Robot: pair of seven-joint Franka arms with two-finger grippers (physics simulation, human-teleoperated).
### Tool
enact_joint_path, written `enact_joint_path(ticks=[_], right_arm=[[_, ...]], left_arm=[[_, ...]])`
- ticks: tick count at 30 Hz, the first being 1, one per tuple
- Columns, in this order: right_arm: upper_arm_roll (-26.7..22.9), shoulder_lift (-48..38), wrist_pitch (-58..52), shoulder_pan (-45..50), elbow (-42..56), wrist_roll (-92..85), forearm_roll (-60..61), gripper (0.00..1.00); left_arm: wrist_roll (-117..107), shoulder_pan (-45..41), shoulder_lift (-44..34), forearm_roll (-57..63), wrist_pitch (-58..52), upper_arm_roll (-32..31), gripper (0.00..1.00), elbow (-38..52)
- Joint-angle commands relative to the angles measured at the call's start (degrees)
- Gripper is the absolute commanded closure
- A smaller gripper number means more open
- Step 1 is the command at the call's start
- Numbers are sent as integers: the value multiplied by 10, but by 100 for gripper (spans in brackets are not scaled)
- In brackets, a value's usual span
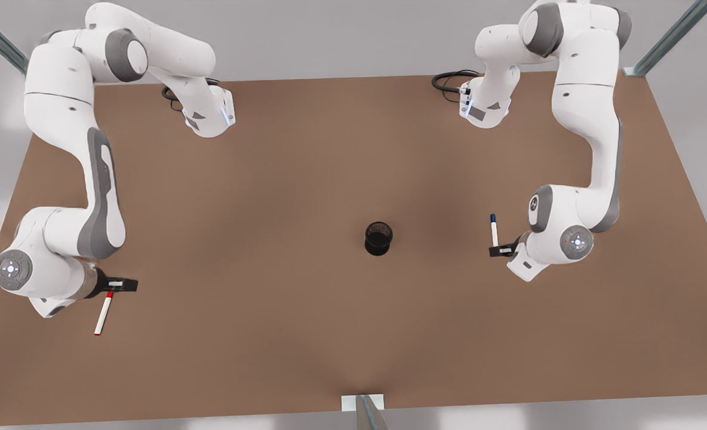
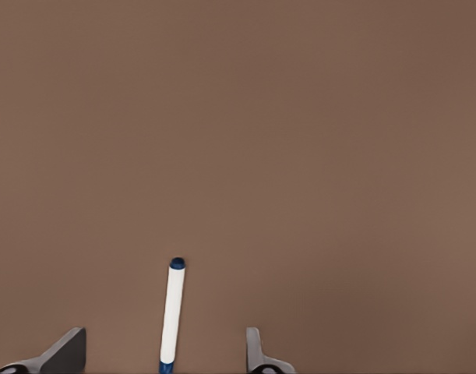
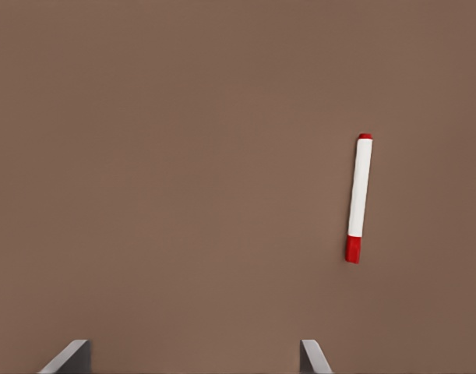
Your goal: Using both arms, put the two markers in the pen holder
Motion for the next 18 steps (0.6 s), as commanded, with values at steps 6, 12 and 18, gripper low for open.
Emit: enact_joint_path(ticks=[6,12,18], right_arm=[[-22,136,163,-29,36,-123,-7,0],[-23,228,176,-60,149,-214,29,0],[-24,260,177,-77,172,-257,28,3]], left_arm=[[39,0,-36,40,232,0,0,-117],[68,9,-37,40,344,0,0,-188],[64,8,-17,36,361,0,3,-195]])
